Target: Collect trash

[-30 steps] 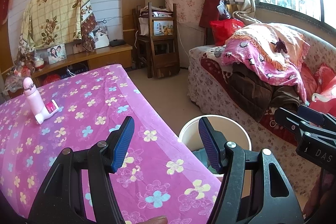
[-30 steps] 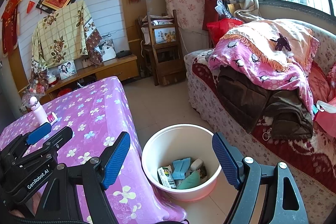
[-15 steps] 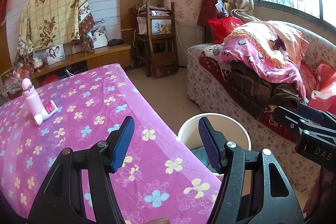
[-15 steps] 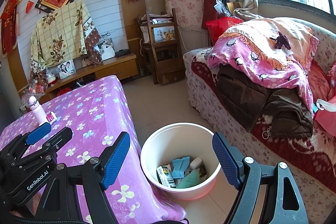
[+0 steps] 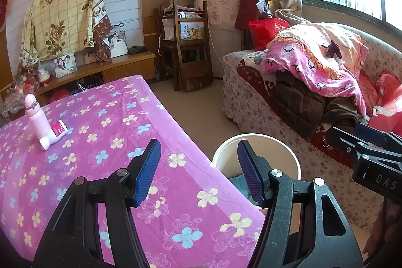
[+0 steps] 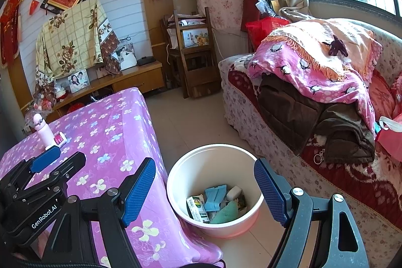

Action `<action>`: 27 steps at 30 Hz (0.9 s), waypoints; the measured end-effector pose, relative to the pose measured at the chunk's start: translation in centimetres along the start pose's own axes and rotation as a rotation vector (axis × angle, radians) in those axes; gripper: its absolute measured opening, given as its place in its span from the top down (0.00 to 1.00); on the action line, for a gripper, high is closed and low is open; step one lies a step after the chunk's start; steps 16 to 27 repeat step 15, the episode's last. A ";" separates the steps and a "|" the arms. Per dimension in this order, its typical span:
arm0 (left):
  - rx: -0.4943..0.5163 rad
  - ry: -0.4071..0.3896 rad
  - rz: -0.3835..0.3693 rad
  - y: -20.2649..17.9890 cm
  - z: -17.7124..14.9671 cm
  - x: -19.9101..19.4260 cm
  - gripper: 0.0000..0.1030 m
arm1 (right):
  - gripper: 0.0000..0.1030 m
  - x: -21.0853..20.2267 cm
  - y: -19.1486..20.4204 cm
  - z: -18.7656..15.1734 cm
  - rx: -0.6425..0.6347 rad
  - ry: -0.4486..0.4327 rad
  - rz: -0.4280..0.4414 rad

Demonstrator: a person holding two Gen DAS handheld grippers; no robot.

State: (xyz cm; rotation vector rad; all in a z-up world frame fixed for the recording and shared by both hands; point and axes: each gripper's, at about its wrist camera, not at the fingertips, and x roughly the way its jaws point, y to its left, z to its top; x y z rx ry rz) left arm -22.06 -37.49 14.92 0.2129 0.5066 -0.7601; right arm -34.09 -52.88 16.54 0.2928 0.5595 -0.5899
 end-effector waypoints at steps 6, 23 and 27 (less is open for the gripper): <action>-0.013 0.001 0.007 0.3 -0.1 0.1 0.39 | 0.24 0.3 0.1 0.1 -0.005 0.006 0.001; -0.022 -0.013 0.029 1.6 -0.7 -0.1 0.39 | 0.24 1.1 1.8 -0.3 -0.039 0.030 0.017; -0.022 -0.013 0.029 1.6 -0.7 -0.1 0.39 | 0.24 1.1 1.8 -0.3 -0.039 0.030 0.017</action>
